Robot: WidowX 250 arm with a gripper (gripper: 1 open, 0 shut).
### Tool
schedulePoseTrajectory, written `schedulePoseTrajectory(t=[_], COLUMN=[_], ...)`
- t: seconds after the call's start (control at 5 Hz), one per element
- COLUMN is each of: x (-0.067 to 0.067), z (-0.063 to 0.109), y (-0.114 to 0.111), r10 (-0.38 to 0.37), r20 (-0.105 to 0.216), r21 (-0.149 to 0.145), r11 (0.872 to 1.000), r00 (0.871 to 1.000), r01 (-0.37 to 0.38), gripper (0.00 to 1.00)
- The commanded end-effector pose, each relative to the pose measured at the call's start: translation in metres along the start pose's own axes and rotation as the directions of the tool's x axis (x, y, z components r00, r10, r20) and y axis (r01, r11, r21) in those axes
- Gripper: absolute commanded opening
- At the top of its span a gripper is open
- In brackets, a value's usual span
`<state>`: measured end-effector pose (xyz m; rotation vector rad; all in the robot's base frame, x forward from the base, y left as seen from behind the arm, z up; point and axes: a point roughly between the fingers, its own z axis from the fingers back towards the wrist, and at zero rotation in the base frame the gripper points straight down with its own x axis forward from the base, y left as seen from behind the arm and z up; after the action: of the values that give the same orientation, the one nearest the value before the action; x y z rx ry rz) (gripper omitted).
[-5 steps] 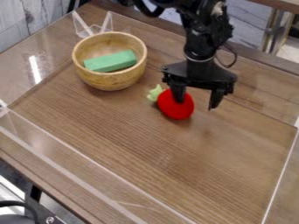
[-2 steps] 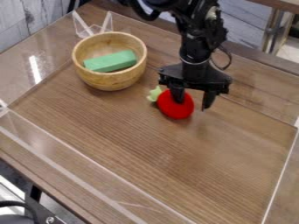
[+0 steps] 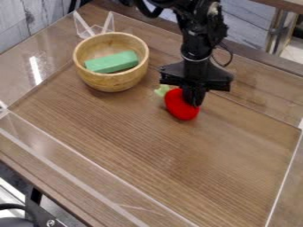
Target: Move the red fruit to the left
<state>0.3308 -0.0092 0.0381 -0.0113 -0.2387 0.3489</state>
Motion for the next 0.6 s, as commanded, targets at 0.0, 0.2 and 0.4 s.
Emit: schedulePoseTrajectory(t=[0.0,0.2,0.4], x=[0.015,0.02,0.017], z=[0.034,0.059,0.083], y=[0.004,0.011,0.028], r10=[0.076,0.14,0.154], r20=[0.066,0.084,0.091], r21=[-0.025,-0.046,-0.066], r11=[0.997,0.99,0.987], r00=[0.995,0.987,0.984], r01=[-0.075,-0.136,-0.149], gripper=[0.0,0.0,0.0])
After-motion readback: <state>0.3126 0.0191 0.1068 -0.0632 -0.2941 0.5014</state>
